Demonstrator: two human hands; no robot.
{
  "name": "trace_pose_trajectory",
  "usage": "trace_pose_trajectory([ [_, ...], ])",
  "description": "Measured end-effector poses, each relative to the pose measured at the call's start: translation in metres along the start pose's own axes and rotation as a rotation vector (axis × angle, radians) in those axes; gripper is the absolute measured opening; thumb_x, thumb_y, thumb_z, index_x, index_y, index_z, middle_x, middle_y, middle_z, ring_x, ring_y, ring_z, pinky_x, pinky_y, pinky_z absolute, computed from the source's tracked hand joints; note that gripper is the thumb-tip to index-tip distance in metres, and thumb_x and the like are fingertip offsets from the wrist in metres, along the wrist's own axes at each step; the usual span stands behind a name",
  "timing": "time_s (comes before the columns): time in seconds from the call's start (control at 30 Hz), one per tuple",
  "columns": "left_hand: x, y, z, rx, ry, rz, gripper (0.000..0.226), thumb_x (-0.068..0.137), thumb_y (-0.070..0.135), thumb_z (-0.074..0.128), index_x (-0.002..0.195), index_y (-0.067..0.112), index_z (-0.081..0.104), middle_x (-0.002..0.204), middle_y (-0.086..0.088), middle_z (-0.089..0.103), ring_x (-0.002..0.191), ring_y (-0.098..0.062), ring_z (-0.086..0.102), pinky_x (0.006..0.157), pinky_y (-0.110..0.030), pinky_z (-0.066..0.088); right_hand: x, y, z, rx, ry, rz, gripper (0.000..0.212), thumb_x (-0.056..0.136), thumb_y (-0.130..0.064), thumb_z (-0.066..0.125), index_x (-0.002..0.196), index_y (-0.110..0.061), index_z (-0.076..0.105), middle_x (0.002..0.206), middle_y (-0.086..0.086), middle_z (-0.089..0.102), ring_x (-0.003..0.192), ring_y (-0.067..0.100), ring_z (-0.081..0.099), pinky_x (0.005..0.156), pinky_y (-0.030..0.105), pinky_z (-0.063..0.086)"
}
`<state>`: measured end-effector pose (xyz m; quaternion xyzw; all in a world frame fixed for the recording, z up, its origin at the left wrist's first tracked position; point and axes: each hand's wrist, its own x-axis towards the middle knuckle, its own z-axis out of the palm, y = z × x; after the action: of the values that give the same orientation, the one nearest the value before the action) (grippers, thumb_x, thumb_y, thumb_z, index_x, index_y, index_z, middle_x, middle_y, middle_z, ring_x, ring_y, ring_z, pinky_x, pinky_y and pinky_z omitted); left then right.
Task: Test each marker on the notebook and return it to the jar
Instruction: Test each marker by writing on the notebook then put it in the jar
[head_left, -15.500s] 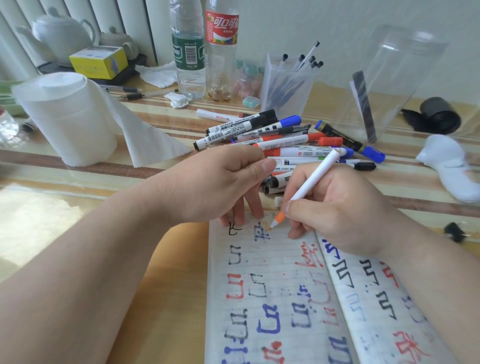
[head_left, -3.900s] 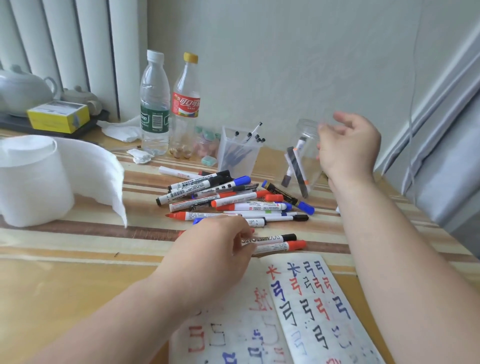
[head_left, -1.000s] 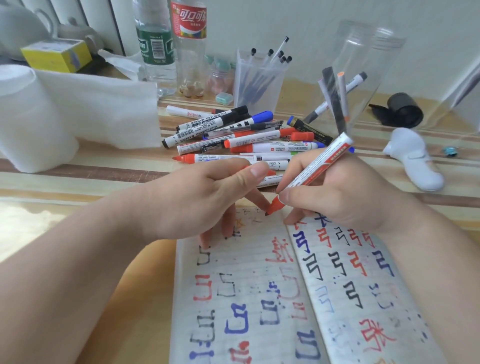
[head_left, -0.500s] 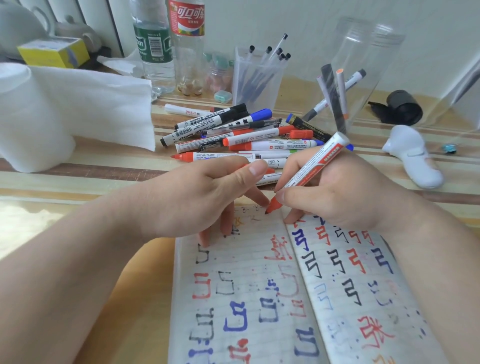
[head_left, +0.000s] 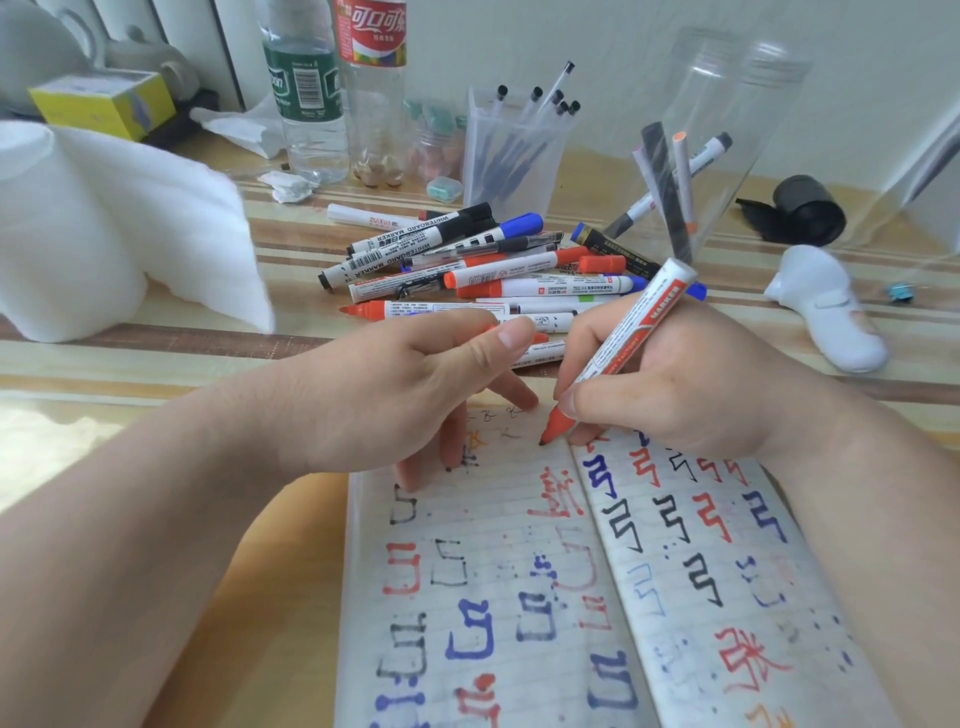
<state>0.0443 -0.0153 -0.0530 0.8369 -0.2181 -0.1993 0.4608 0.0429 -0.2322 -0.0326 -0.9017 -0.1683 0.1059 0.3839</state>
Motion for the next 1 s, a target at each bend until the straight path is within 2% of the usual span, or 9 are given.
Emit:
trace_pose_trajectory([
  [0.1, -0.0004, 0.0008, 0.0007, 0.001, 0.002, 0.008, 0.061, 0.089, 0.064, 0.036, 0.114, 0.021, 0.070, 0.068, 0.030, 0.067, 0.062, -0.018, 0.068, 0.051, -0.041, 0.061, 0.0007, 0.0013, 0.0001, 0.023, 0.007, 0.010, 0.015, 0.080, -0.004, 0.071, 0.070, -0.015, 0.071, 0.067, 0.001, 0.075, 0.065, 0.010, 0.074, 0.055, 0.019, 0.053],
  [0.27, -0.0004, 0.0007, -0.0002, -0.008, -0.003, -0.005, 0.060, 0.088, 0.067, 0.037, 0.114, 0.025, 0.070, 0.081, 0.026, 0.072, 0.064, -0.020, 0.070, 0.053, -0.043, 0.062, 0.0004, 0.0055, -0.0006, 0.199, 0.061, 0.021, 0.022, 0.087, 0.005, 0.066, 0.069, -0.009, 0.066, 0.051, -0.007, 0.062, 0.052, 0.012, 0.068, 0.058, 0.035, 0.060],
  [0.33, -0.0004, 0.0011, 0.0001, -0.013, -0.003, -0.009, 0.060, 0.088, 0.068, 0.037, 0.114, 0.026, 0.071, 0.086, 0.025, 0.073, 0.067, -0.022, 0.071, 0.052, -0.041, 0.061, 0.0012, 0.0062, -0.0005, 0.152, 0.066, 0.022, 0.021, 0.088, 0.001, 0.068, 0.071, -0.012, 0.068, 0.056, -0.005, 0.067, 0.056, 0.014, 0.072, 0.060, 0.038, 0.061],
  [0.4, -0.0004, 0.0012, 0.0003, -0.014, 0.000, -0.012, 0.060, 0.087, 0.069, 0.037, 0.113, 0.027, 0.071, 0.090, 0.024, 0.074, 0.069, -0.022, 0.071, 0.052, -0.041, 0.061, 0.0022, 0.0060, 0.0014, 0.067, 0.062, 0.023, 0.018, 0.086, -0.003, 0.070, 0.073, -0.015, 0.069, 0.067, 0.001, 0.074, 0.063, 0.017, 0.076, 0.057, 0.031, 0.059],
  [0.5, -0.0004, 0.0015, 0.0000, 0.002, 0.002, 0.000, 0.059, 0.089, 0.066, 0.037, 0.112, 0.024, 0.072, 0.073, 0.030, 0.069, 0.065, -0.019, 0.070, 0.051, -0.042, 0.062, 0.0030, 0.0051, 0.0033, 0.014, 0.067, 0.018, 0.016, 0.084, -0.005, 0.070, 0.073, -0.016, 0.069, 0.067, 0.002, 0.075, 0.064, 0.015, 0.076, 0.051, 0.021, 0.054],
  [0.7, -0.0009, 0.0018, -0.0003, 0.007, -0.005, -0.008, 0.057, 0.089, 0.066, 0.037, 0.112, 0.024, 0.069, 0.082, 0.027, 0.073, 0.060, -0.014, 0.069, 0.053, -0.046, 0.063, 0.0030, 0.0056, 0.0019, 0.077, 0.039, 0.021, 0.011, 0.085, -0.003, 0.071, 0.076, -0.009, 0.071, 0.067, 0.002, 0.075, 0.065, 0.015, 0.076, 0.057, 0.023, 0.058],
  [0.8, -0.0011, 0.0016, -0.0006, 0.003, -0.012, -0.010, 0.057, 0.089, 0.067, 0.037, 0.112, 0.025, 0.069, 0.088, 0.027, 0.074, 0.067, -0.019, 0.071, 0.052, -0.045, 0.062, 0.0040, 0.0062, 0.0009, 0.046, 0.026, 0.024, 0.010, 0.084, -0.004, 0.069, 0.076, -0.009, 0.071, 0.068, 0.002, 0.076, 0.066, 0.014, 0.076, 0.058, 0.024, 0.059],
  [0.9, -0.0003, 0.0007, -0.0005, 0.010, -0.007, -0.008, 0.060, 0.087, 0.067, 0.038, 0.112, 0.022, 0.069, 0.079, 0.028, 0.072, 0.062, -0.018, 0.070, 0.050, -0.041, 0.061, 0.0054, 0.0077, -0.0003, 0.081, 0.005, 0.045, 0.012, 0.083, -0.001, 0.067, 0.073, -0.007, 0.068, 0.067, 0.004, 0.075, 0.068, 0.018, 0.077, 0.066, 0.037, 0.064],
  [1.0, 0.0008, -0.0016, -0.0001, 0.053, 0.003, -0.024, 0.057, 0.079, 0.072, 0.044, 0.102, 0.026, 0.068, 0.068, 0.009, 0.072, 0.050, -0.024, 0.068, 0.050, -0.043, 0.061, 0.0055, 0.0104, 0.0015, 0.276, 0.061, 0.027, 0.011, 0.076, -0.002, 0.064, 0.074, 0.008, 0.059, 0.050, -0.004, 0.060, 0.054, 0.015, 0.070, 0.065, 0.049, 0.064],
])
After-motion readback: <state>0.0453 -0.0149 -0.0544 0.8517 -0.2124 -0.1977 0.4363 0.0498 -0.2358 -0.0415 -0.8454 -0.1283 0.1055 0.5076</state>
